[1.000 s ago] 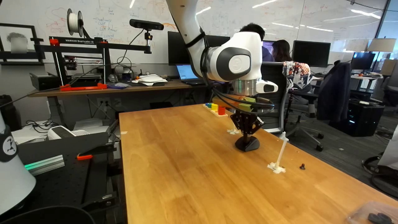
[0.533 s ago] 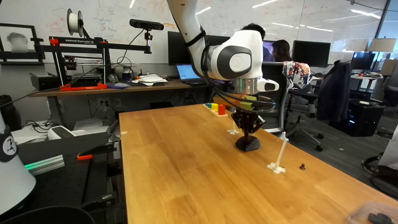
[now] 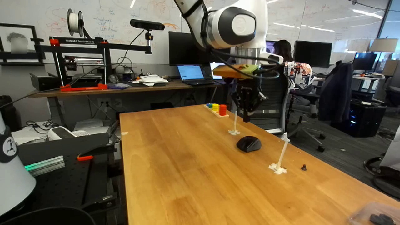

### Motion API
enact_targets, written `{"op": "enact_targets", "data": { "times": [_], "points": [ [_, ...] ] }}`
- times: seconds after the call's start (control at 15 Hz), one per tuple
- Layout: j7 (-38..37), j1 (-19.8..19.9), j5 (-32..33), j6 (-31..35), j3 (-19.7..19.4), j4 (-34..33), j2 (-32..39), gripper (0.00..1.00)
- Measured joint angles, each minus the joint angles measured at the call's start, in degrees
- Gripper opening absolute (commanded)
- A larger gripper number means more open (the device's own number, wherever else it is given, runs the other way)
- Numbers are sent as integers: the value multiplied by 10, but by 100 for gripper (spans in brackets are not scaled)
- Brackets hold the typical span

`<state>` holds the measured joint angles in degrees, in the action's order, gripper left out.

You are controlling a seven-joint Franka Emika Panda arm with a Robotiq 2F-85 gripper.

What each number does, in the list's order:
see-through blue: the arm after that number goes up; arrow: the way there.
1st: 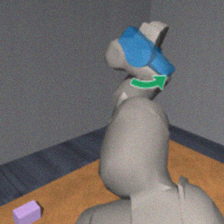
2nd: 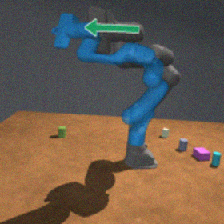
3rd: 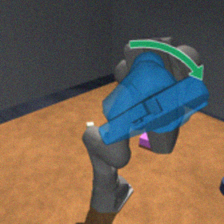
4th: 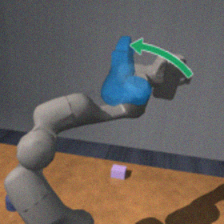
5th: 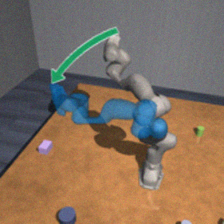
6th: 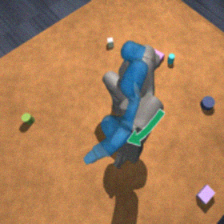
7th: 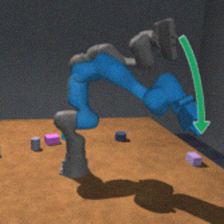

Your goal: Left click the mouse

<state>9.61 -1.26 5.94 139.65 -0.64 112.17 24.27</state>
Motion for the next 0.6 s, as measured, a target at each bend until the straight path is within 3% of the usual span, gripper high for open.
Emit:
{"op": "enact_targets", "data": {
  "times": [0.33, 0.6],
  "points": [
    [4, 2, -13, -135, 6, 20, -104, 0],
    [8, 6, -22, -195, 6, 40, -173, 1]
  ]
}}
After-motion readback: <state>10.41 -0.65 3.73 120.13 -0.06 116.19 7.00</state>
